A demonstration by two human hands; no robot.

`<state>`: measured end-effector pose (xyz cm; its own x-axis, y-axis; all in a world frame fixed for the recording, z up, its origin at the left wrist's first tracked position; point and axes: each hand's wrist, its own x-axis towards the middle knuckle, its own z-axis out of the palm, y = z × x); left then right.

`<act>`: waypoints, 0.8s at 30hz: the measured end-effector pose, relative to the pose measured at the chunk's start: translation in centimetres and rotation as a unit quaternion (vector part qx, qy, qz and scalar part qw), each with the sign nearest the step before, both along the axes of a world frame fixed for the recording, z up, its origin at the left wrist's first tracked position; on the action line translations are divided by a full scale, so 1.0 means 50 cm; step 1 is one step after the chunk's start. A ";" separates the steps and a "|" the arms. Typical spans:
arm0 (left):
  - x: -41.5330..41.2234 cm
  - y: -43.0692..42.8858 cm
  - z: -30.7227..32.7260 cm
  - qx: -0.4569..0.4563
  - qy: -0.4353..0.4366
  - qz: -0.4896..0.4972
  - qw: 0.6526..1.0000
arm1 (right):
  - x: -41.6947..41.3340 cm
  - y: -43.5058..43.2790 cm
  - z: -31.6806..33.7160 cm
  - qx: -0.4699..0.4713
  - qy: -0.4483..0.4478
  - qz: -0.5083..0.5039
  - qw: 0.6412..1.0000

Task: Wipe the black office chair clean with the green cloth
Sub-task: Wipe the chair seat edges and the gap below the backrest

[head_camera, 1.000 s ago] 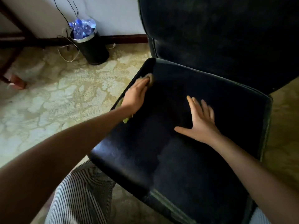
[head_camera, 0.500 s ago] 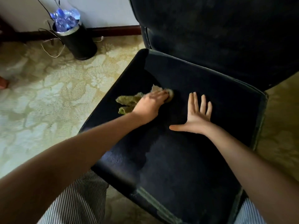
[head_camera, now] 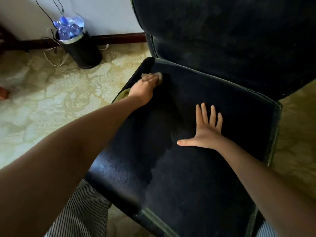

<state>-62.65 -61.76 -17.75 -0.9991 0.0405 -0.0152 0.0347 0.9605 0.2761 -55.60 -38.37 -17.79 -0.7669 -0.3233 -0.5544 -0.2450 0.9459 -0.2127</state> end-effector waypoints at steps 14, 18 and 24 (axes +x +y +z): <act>0.181 0.193 -0.042 0.027 -0.002 -0.229 0.973 | 0.003 0.002 -0.004 -0.016 0.022 -0.017 0.999; 0.151 0.131 -0.038 -0.006 -0.014 -0.259 0.966 | 0.004 0.004 -0.006 -0.026 0.014 -0.013 0.999; 0.014 0.014 -0.019 0.003 -0.007 -0.037 0.999 | 0.000 0.002 -0.001 -0.013 -0.001 -0.001 1.000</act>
<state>-61.95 -61.06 -18.69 -0.9931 0.1137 -0.0279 0.1012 0.9538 0.2829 -55.59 -38.28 -17.86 -0.7663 -0.3355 -0.5479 -0.2417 0.9407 -0.2380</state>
